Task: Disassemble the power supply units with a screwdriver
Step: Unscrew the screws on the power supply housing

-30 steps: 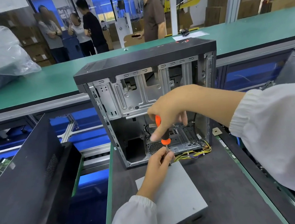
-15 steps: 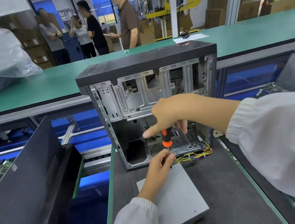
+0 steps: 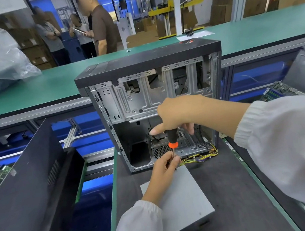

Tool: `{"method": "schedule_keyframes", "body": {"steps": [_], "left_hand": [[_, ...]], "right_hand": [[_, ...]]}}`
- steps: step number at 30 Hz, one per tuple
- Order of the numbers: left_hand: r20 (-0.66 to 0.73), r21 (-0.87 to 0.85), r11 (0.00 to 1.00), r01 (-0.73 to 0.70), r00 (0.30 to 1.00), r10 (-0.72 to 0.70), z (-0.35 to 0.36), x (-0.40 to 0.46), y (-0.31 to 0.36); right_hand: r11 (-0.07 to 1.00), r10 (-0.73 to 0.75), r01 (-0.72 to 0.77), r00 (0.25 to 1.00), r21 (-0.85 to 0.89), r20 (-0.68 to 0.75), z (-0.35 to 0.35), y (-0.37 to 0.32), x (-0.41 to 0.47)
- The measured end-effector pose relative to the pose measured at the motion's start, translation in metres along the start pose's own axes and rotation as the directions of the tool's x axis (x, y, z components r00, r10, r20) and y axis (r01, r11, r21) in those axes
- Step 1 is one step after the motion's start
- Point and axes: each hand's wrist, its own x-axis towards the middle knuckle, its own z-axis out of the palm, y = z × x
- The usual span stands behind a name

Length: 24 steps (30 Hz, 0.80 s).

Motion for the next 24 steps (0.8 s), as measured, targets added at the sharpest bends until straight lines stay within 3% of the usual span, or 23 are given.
{"method": "schedule_keyframes", "body": {"steps": [3,8,14,18,21,24], "left_hand": [[-0.008,0.015,1.0,-0.002,1.0,0.002,-0.001,0.001,-0.001],[-0.019,0.038,0.999,0.007,1.0,-0.006,-0.002,0.001,0.001],[-0.031,0.01,0.999,0.046,0.998,-0.046,-0.007,-0.001,0.003],[-0.121,-0.011,0.992,0.125,0.985,-0.125,-0.012,-0.002,0.0],[-0.128,0.193,0.974,0.119,0.987,-0.096,-0.017,-0.004,0.001],[0.006,0.509,0.86,0.034,0.999,-0.043,-0.015,-0.005,0.004]], "right_hand": [[0.996,-0.059,0.058,0.998,-0.067,-0.026,0.003,-0.001,0.002],[0.989,-0.144,0.145,0.989,-0.022,0.023,-0.001,-0.003,0.001],[0.988,-0.145,0.144,0.989,-0.05,-0.002,-0.005,0.002,0.0],[0.993,-0.118,0.118,0.993,0.003,-0.004,-0.011,0.01,-0.004],[0.993,-0.108,0.108,0.994,0.041,-0.005,-0.011,0.019,-0.007],[0.993,-0.093,0.092,0.996,0.075,0.004,-0.007,0.027,-0.009]]}}
